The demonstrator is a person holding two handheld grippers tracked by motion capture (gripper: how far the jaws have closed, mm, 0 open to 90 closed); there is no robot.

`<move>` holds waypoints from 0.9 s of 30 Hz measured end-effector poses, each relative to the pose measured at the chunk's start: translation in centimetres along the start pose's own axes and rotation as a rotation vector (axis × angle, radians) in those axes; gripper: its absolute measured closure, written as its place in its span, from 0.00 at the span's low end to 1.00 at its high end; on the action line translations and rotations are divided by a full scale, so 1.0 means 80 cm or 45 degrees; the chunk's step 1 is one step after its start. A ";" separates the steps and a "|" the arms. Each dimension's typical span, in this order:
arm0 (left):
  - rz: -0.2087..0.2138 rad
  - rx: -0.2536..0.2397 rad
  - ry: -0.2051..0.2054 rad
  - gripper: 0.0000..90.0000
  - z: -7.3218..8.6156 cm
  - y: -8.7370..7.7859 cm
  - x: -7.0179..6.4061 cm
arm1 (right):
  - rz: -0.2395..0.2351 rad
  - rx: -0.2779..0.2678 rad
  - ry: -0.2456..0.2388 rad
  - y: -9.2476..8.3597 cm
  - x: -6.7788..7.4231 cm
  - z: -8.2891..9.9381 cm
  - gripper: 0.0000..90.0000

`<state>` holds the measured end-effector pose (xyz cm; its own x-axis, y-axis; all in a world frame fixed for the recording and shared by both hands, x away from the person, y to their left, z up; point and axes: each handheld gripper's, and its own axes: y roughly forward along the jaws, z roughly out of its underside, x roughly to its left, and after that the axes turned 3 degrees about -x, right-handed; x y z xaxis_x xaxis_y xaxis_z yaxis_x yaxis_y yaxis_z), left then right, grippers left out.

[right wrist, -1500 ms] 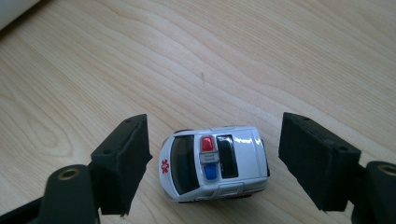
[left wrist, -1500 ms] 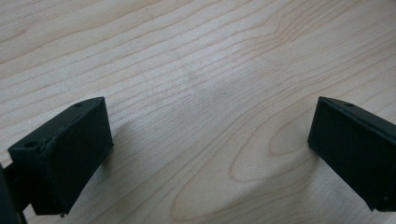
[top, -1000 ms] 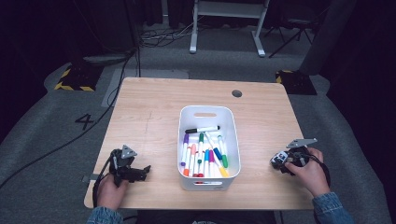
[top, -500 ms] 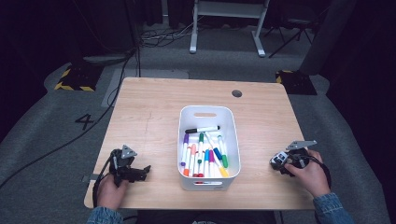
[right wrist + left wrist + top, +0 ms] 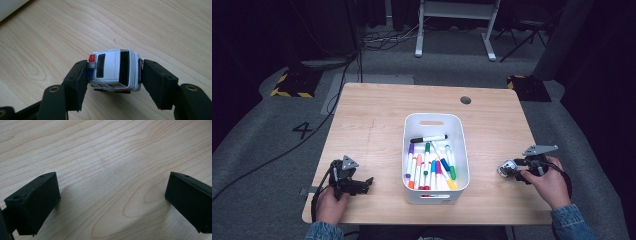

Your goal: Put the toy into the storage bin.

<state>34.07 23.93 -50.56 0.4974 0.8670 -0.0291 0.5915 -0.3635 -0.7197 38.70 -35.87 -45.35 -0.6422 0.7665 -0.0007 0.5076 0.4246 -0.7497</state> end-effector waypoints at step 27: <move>-0.005 -0.002 0.002 0.00 0.000 0.000 0.000 | 0.058 0.078 -0.099 0.047 0.005 -0.001 0.23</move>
<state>34.07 23.94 -50.55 0.4960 0.8679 -0.0252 0.5944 -0.3606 -0.7188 40.37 -33.90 -48.09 -0.6629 0.7439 -0.0850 0.5027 0.3581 -0.7868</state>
